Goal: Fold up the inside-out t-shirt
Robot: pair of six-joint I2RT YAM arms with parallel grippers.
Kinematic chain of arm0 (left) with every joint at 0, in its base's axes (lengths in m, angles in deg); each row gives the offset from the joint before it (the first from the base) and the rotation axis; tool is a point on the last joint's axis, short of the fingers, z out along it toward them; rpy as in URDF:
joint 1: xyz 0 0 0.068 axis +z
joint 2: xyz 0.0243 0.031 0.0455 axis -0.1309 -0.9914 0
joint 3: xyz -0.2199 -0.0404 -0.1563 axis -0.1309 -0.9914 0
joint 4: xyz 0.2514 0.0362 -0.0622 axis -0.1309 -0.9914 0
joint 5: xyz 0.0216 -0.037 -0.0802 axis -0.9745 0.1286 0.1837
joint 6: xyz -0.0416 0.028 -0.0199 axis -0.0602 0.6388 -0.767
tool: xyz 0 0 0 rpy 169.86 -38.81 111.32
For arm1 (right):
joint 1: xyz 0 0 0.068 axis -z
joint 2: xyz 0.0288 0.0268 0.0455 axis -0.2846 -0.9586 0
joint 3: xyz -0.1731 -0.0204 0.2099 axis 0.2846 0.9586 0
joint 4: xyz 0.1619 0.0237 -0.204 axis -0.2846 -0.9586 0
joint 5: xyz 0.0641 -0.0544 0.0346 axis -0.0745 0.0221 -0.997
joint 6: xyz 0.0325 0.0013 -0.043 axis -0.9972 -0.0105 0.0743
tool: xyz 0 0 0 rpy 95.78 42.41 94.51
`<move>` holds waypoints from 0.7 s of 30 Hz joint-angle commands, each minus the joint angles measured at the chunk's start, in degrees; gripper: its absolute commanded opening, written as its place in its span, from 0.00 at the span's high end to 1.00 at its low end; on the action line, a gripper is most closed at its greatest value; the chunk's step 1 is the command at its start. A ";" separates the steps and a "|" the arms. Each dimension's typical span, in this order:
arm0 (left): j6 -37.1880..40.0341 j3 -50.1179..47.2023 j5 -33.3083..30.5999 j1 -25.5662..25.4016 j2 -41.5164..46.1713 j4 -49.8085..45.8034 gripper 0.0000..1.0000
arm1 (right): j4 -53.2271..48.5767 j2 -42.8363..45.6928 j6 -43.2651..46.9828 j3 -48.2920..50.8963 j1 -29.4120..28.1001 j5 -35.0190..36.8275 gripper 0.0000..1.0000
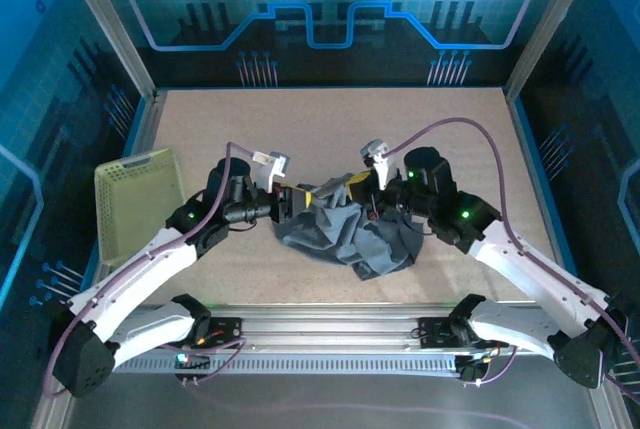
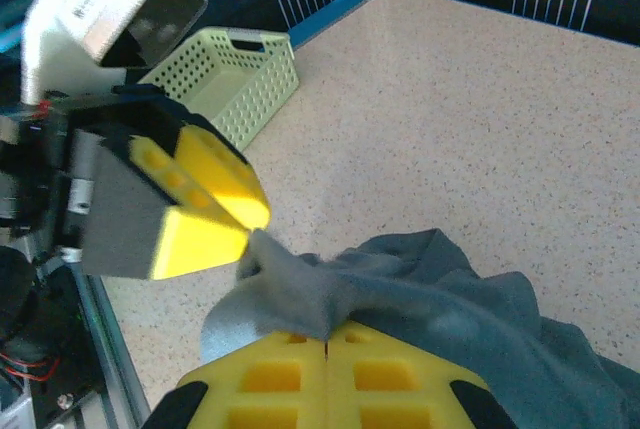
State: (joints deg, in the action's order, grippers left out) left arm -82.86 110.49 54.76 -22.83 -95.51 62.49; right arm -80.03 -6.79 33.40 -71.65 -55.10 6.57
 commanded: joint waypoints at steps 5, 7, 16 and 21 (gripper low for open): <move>4.60 3.32 -21.63 -3.55 4.53 -9.52 0.53 | -8.53 -2.94 -9.96 -10.06 1.21 0.45 1.00; 6.97 2.07 -24.47 -8.02 9.00 -7.18 0.51 | -11.09 -5.57 -11.39 -13.10 1.30 0.50 1.00; 13.32 5.27 -21.63 -18.08 9.31 -6.98 0.43 | -14.69 -9.92 -12.37 -18.58 1.04 0.57 1.00; 10.46 3.87 -17.63 -20.80 5.02 2.50 0.41 | -14.22 -10.37 -13.61 -18.53 0.27 0.56 1.00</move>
State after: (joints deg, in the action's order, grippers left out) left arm -72.02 114.71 34.55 -42.48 -89.45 58.68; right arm -93.30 -17.02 21.23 -88.19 -54.45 7.00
